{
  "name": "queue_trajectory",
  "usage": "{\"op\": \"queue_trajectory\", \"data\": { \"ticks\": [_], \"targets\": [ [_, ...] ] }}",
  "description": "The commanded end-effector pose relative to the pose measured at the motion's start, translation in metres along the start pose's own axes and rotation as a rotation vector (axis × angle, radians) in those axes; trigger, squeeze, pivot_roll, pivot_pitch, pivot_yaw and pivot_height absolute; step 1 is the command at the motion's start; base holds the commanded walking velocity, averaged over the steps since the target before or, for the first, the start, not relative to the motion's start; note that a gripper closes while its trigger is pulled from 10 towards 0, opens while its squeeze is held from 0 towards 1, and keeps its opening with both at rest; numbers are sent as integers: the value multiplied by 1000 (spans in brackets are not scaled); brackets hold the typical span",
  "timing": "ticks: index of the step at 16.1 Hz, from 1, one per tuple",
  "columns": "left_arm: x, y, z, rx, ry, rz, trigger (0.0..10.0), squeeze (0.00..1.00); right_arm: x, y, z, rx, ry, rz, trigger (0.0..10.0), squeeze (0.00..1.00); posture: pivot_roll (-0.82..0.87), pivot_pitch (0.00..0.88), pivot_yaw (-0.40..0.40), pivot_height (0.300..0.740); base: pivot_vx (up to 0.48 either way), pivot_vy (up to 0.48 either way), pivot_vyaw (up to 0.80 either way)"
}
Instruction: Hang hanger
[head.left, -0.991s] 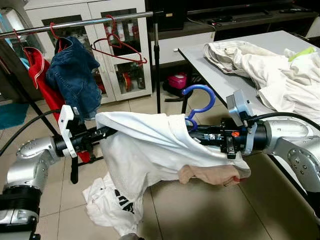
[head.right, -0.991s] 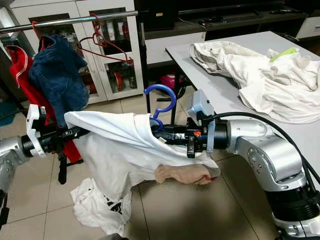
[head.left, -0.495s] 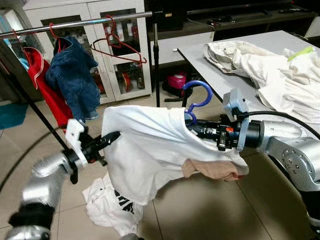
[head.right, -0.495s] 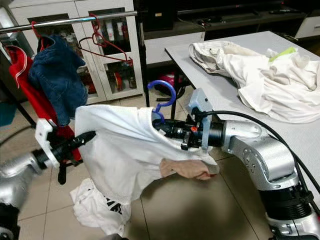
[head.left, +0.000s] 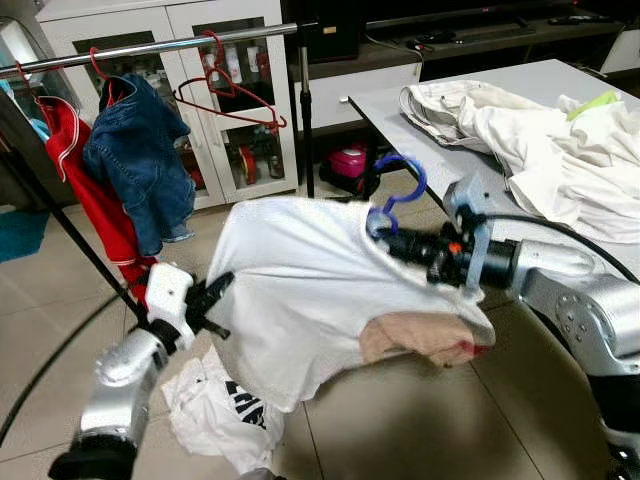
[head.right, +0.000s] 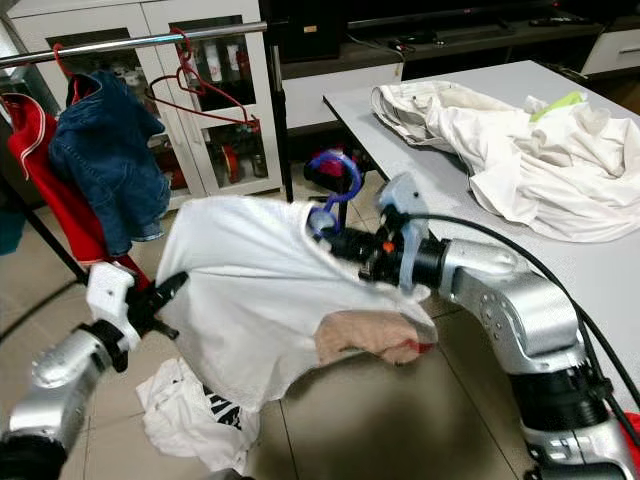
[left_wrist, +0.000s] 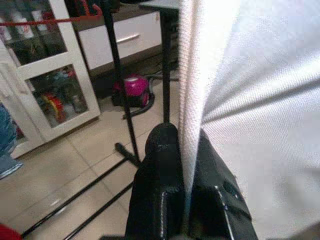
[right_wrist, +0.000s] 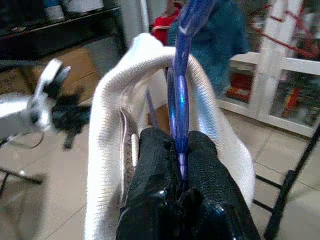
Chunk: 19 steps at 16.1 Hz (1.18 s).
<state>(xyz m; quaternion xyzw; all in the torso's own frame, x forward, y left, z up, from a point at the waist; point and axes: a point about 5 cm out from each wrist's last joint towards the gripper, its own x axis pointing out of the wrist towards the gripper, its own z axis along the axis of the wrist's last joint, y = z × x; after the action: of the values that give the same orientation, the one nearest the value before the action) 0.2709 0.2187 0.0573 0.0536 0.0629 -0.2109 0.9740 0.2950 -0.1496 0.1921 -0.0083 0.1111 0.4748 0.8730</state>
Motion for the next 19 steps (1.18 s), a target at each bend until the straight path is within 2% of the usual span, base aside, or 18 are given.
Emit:
{"op": "queue_trajectory", "data": {
  "ticks": [1,4,7,9,10,13,15,17,18,19],
  "targets": [
    [-6,-2,-14,15,66,14,0,0,-9,-12,21,-29,-82,-103,10000,0,-46,0,74,740,0,0,0],
    [-5,-22,-21,50,81,-31,0,0,-7,-27,30,32,-150,-266,10000,0,-45,0,66,740,0,0,0],
    [-3,-34,-23,79,70,-67,0,0,-3,-38,35,94,-204,-425,10000,0,-45,0,64,740,0,0,0],
    [-2,-40,-22,90,52,-95,0,0,-2,-41,38,126,-252,-470,10000,0,-45,0,63,740,0,0,0],
    [1,-45,-18,86,17,-113,0,0,0,-42,44,155,-309,-503,10000,0,-46,0,63,740,0,0,0],
    [5,-55,-12,101,-28,-171,0,0,10,-38,48,174,-339,-508,10000,0,-46,0,63,740,0,0,0],
    [5,-56,-13,111,-18,-176,0,0,13,-37,48,186,-345,-516,10000,0,-45,0,63,740,0,0,0],
    [0,-44,-28,94,92,-67,0,0,16,-33,49,165,-326,-485,10000,0,-46,0,62,740,0,0,0],
    [-4,-42,-35,83,141,-61,0,0,17,-29,48,137,-302,-461,10000,0,-46,0,62,740,0,0,0],
    [-7,-41,-36,83,146,-73,275,0,18,-27,47,115,-285,-444,10000,0,-45,0,61,740,0,0,0]
  ]
}}
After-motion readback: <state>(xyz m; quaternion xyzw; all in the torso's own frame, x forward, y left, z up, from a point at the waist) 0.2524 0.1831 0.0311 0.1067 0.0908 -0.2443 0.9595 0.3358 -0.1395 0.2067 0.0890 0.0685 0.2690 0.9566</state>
